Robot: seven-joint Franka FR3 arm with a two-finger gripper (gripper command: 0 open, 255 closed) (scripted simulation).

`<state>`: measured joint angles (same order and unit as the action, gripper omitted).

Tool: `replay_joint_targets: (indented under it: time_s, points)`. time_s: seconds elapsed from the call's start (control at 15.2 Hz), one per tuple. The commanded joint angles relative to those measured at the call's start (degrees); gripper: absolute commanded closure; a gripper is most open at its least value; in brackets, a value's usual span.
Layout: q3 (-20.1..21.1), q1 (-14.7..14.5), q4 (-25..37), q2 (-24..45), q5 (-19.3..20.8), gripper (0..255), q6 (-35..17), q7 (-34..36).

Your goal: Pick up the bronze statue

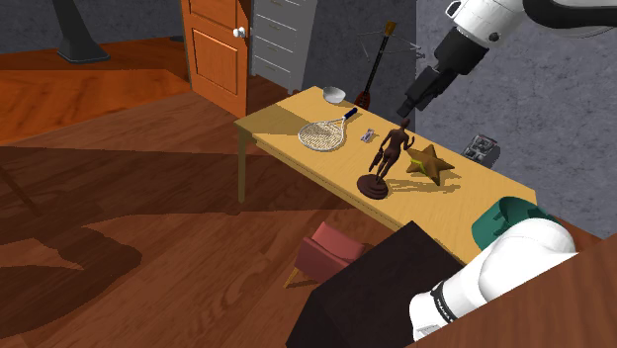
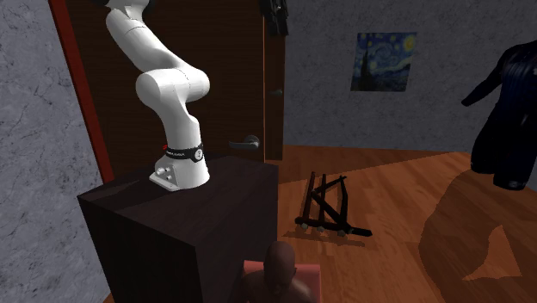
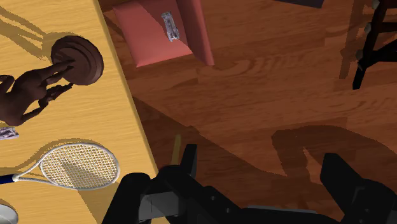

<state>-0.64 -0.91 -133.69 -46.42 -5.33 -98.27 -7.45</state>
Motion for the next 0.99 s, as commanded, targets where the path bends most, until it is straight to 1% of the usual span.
replay_joint_targets:
  time_s: [0.0, 0.46, 0.92]
  points:
    - [0.00, 0.00, 0.00, 0.00, 0.00, 0, 0.00, 0.00]
    - [-6.52, 2.69, -2.09, 6.31, 3.45, 0, -7.42, -6.60]
    - [-13.16, 4.72, -1.11, 15.40, 5.45, 0, -14.81, -13.20]
